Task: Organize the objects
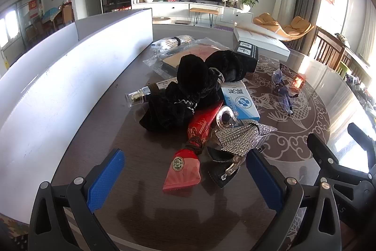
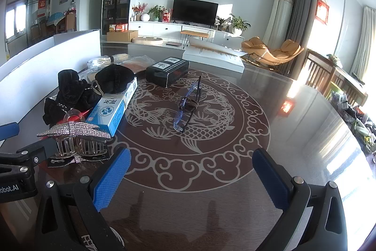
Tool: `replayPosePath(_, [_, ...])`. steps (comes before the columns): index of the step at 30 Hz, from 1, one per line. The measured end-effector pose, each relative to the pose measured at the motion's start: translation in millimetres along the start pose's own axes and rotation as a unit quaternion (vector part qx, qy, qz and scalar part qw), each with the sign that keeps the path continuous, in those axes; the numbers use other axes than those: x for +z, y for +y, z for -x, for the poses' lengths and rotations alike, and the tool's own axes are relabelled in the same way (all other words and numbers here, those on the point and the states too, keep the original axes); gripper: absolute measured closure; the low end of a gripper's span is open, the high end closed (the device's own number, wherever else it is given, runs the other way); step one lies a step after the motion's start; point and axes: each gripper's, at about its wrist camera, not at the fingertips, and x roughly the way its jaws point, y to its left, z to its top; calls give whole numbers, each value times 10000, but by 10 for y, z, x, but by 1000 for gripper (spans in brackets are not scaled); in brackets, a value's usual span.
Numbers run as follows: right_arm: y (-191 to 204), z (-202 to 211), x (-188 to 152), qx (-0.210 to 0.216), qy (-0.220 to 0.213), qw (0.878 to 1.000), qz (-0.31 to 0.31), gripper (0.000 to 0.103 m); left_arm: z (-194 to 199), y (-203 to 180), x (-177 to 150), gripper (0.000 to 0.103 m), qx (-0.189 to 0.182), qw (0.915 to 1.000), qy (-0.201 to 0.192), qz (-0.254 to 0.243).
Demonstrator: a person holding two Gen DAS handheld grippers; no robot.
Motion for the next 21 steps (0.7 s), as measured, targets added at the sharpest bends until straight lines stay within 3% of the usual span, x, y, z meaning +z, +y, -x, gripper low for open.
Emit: replayPosePath(21, [48,-43,-9,3,62,9999,93,0,27,-13,-5,0,78,9999,-73,-71])
